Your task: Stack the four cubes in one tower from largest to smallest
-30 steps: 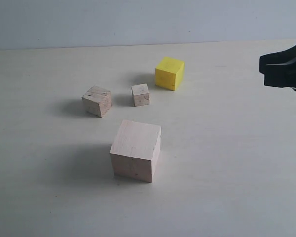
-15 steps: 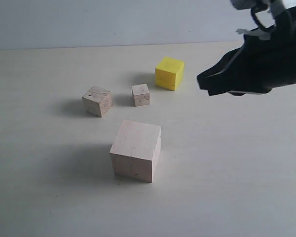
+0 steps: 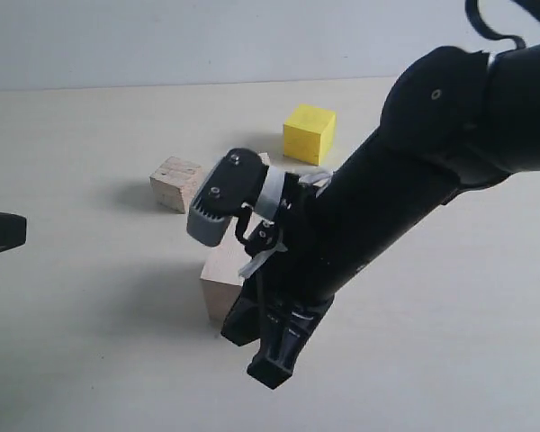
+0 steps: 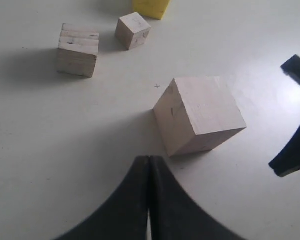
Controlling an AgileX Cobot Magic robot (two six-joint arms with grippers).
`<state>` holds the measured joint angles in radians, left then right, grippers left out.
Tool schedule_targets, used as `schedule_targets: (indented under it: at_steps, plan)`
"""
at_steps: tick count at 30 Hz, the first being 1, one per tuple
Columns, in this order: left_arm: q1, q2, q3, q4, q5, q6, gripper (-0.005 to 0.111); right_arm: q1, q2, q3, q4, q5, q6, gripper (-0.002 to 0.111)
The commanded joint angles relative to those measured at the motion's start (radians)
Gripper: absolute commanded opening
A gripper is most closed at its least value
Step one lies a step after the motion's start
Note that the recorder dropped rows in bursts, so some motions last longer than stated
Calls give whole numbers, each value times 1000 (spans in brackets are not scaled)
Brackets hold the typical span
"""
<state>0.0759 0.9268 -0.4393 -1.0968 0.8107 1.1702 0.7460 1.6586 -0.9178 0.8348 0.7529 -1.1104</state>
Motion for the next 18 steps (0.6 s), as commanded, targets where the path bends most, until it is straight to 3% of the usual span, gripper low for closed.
schedule_targets:
  at_steps: [1, 9, 18]
  plan:
    - [-6, 2, -8, -17, 30, 1, 0, 11, 54, -7, -29, -70, 30, 0]
    - [-6, 2, -8, -17, 40, 0, 0, 11, 112, -8, -188, -221, 225, 0]
    - [-6, 2, -8, -17, 46, 0, 0, 11, 124, -8, -183, -400, 285, 0]
